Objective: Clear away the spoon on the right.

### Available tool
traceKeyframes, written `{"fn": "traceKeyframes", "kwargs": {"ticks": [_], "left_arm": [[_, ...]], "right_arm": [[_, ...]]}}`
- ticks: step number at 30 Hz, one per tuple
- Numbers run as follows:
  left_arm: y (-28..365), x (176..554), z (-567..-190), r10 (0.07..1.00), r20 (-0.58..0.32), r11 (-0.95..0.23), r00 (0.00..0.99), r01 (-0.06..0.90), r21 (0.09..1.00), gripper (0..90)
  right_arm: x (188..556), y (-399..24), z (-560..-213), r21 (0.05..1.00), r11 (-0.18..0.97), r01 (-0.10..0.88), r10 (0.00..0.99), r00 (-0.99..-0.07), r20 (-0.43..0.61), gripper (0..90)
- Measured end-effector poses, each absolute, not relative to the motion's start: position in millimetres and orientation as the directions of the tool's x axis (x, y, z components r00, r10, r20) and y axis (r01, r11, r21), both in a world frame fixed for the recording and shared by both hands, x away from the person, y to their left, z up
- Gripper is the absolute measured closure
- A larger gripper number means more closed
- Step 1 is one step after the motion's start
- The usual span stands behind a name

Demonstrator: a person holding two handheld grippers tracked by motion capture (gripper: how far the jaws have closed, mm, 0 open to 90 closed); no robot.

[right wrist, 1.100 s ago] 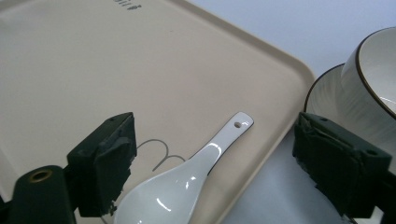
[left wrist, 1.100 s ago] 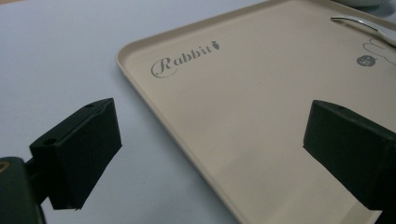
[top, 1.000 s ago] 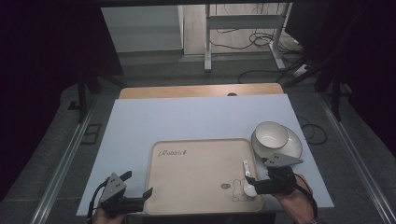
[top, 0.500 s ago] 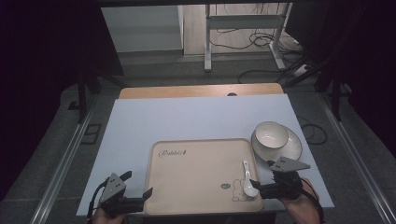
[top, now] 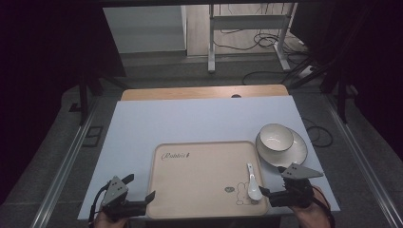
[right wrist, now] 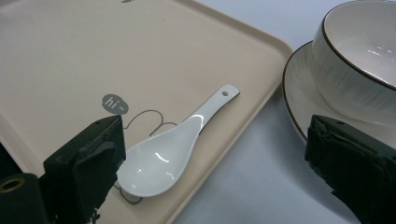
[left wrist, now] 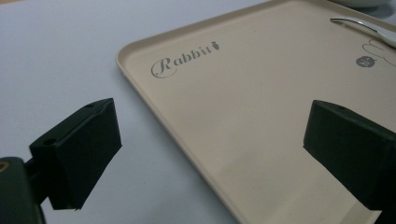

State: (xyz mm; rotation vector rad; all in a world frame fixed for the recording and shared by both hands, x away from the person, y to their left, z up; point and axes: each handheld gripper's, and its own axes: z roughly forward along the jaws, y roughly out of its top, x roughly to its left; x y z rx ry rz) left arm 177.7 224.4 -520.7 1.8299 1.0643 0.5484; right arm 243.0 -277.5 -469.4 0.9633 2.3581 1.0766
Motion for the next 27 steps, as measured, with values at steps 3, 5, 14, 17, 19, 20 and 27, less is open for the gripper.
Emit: {"fn": "traceKeyframes", "kwargs": {"ticks": [3, 5, 14, 17, 19, 20, 27], "left_arm": [[224, 178, -521, 0.847, -0.066, -0.204, 0.527, 0.438, 0.875, 3.7], [224, 178, -521, 0.847, -0.066, -0.205, 0.527, 0.438, 0.875, 3.7], [224, 178, -521, 0.847, -0.065, -0.205, 0.527, 0.437, 0.876, 3.7], [224, 178, -521, 0.847, -0.064, -0.206, 0.528, 0.437, 0.875, 3.7], [224, 178, -521, 0.847, -0.064, -0.206, 0.527, 0.437, 0.875, 3.7], [224, 178, -521, 0.847, -0.065, -0.205, 0.527, 0.437, 0.876, 3.7], [224, 178, -521, 0.847, -0.066, -0.204, 0.527, 0.438, 0.875, 3.7]], "right_arm": [[242, -280, -470, 0.774, 0.465, 0.431, 0.719, -0.694, -0.045, 3.0], [241, -282, -471, 0.775, 0.462, 0.431, 0.724, -0.689, -0.048, 2.0], [236, -292, -474, 0.779, 0.456, 0.430, 0.736, -0.674, -0.059, 0.0], [234, -294, -473, 0.785, 0.451, 0.425, 0.740, -0.670, -0.062, 0.0], [232, -296, -472, 0.786, 0.446, 0.428, 0.744, -0.665, -0.060, 0.0], [232, -297, -472, 0.786, 0.446, 0.428, 0.746, -0.664, -0.062, 0.0], [228, -303, -471, 0.789, 0.431, 0.438, 0.760, -0.647, -0.056, 0.0]]}}
